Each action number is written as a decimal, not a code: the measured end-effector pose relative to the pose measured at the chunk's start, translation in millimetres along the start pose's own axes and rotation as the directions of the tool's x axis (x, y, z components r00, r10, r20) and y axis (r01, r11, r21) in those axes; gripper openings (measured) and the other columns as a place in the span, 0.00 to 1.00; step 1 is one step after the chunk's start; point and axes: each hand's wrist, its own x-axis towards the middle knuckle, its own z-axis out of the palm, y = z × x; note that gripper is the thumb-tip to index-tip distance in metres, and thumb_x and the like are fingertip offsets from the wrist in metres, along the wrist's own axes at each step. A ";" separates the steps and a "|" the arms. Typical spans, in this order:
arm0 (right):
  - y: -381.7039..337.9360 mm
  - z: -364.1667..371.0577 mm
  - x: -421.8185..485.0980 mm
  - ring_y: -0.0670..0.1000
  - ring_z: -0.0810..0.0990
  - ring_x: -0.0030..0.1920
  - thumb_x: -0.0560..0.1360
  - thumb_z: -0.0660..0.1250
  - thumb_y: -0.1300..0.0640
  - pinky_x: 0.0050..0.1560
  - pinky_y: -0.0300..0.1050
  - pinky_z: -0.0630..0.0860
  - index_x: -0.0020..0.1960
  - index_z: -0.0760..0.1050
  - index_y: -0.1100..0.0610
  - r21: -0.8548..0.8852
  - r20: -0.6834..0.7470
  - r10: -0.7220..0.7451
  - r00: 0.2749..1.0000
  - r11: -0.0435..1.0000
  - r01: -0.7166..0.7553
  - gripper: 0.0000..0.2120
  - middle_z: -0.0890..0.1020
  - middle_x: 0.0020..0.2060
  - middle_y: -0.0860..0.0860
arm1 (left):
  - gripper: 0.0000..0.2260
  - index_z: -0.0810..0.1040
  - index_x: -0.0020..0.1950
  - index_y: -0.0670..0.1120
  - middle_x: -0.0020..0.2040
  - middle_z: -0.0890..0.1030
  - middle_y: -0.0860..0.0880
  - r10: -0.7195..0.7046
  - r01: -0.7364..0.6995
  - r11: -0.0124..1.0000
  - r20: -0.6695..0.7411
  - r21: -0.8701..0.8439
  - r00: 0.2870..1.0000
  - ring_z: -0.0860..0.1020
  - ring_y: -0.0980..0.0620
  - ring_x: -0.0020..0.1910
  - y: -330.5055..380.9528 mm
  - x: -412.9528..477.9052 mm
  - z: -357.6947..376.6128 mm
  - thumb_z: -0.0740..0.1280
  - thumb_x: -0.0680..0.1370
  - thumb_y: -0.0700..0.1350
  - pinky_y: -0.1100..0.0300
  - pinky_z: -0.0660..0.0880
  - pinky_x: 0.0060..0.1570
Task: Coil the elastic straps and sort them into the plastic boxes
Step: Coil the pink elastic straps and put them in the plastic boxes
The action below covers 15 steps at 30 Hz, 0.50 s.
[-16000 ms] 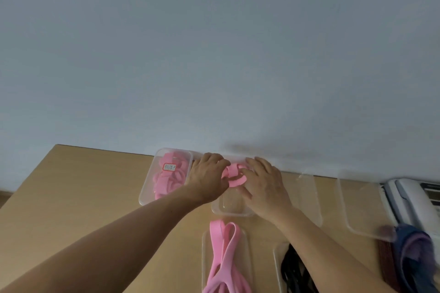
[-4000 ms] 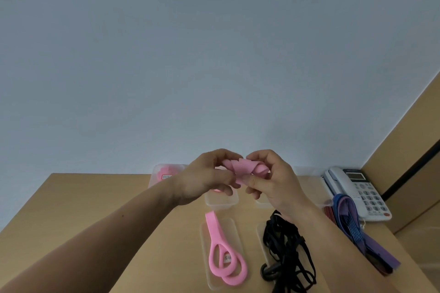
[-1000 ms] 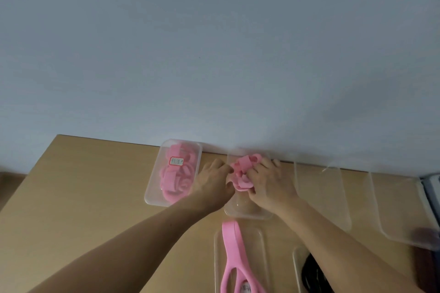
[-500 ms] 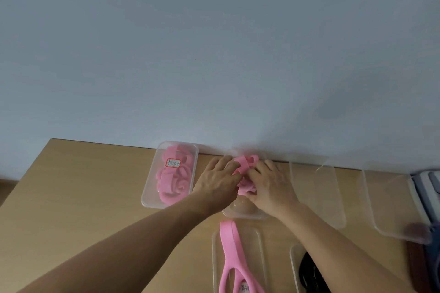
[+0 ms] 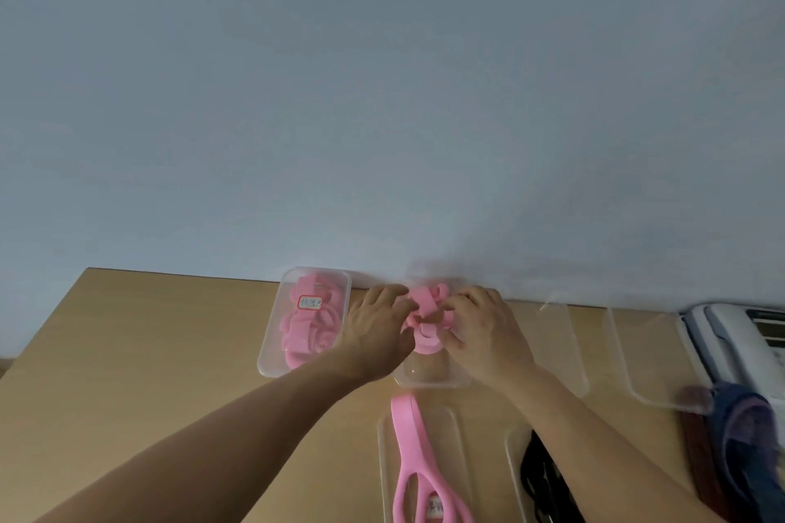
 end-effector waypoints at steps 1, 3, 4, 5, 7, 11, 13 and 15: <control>-4.6 -5.0 -4.9 0.54 0.74 0.58 0.73 0.70 0.50 0.59 0.47 0.71 0.59 0.79 0.55 0.035 -0.005 0.021 1.000 0.999 -0.021 0.17 0.77 0.55 0.51 | 0.18 0.72 0.70 0.52 0.72 0.69 0.50 -0.026 0.026 0.997 0.001 -0.071 1.000 0.65 0.49 0.72 -1.1 -6.4 -4.0 0.62 0.80 0.50 0.55 0.62 0.69; -16.7 -13.1 -19.8 0.55 0.75 0.57 0.73 0.71 0.53 0.56 0.47 0.72 0.58 0.78 0.57 0.115 -0.019 0.057 0.998 0.992 -0.054 0.15 0.77 0.54 0.53 | 0.18 0.73 0.70 0.50 0.70 0.71 0.50 -0.052 0.056 0.985 0.025 -0.164 0.998 0.67 0.49 0.70 -5.5 -22.0 -10.0 0.63 0.80 0.48 0.56 0.65 0.68; -23.7 -15.8 -29.0 0.54 0.75 0.56 0.74 0.71 0.53 0.54 0.47 0.73 0.58 0.77 0.56 0.147 -0.015 0.074 0.997 0.987 -0.071 0.14 0.77 0.54 0.52 | 0.18 0.73 0.70 0.50 0.70 0.71 0.50 -0.051 0.058 0.982 0.046 -0.180 0.998 0.67 0.50 0.70 -8.2 -30.1 -11.9 0.63 0.80 0.48 0.56 0.66 0.67; -31.6 -17.8 -38.7 0.53 0.75 0.56 0.75 0.70 0.52 0.52 0.46 0.72 0.58 0.77 0.55 0.172 -0.001 0.091 0.996 0.981 -0.090 0.13 0.77 0.54 0.51 | 0.18 0.73 0.70 0.50 0.70 0.71 0.50 -0.042 0.054 0.981 0.066 -0.187 0.997 0.68 0.51 0.69 -10.7 -38.3 -13.7 0.63 0.80 0.48 0.56 0.68 0.66; -45.9 -18.8 -57.1 0.51 0.76 0.55 0.76 0.67 0.51 0.48 0.42 0.70 0.60 0.76 0.53 0.185 0.044 0.125 0.991 0.974 -0.131 0.13 0.76 0.55 0.49 | 0.17 0.73 0.69 0.51 0.70 0.71 0.50 -0.025 0.045 0.980 0.104 -0.195 0.994 0.72 0.50 0.66 -14.3 -52.6 -17.1 0.63 0.80 0.49 0.54 0.72 0.63; -69.6 -12.8 -95.2 0.44 0.74 0.49 0.77 0.66 0.48 0.41 0.30 0.66 0.58 0.76 0.52 0.237 0.092 0.209 0.974 0.945 -0.225 0.12 0.74 0.49 0.43 | 0.17 0.74 0.69 0.49 0.67 0.74 0.48 0.012 0.034 0.969 0.183 -0.245 0.983 0.76 0.47 0.60 -12.6 -76.8 -17.4 0.64 0.80 0.48 0.50 0.74 0.61; -76.7 -4.9 -115.9 0.43 0.74 0.47 0.78 0.65 0.47 0.40 0.30 0.68 0.57 0.77 0.53 0.227 0.125 0.247 0.961 0.936 -0.270 0.12 0.76 0.49 0.44 | 0.17 0.75 0.68 0.48 0.66 0.75 0.47 0.056 0.007 0.961 0.219 -0.275 0.974 0.76 0.47 0.61 -9.4 -89.2 -12.8 0.64 0.79 0.47 0.53 0.73 0.62; -78.1 5.7 -134.5 0.45 0.75 0.47 0.78 0.65 0.48 0.45 0.36 0.71 0.57 0.75 0.54 0.180 0.195 0.305 0.932 0.923 -0.340 0.11 0.78 0.51 0.47 | 0.17 0.75 0.68 0.47 0.66 0.76 0.47 0.107 -0.028 0.957 0.262 -0.290 0.959 0.76 0.49 0.62 -4.6 -102.5 -7.0 0.64 0.79 0.46 0.57 0.71 0.62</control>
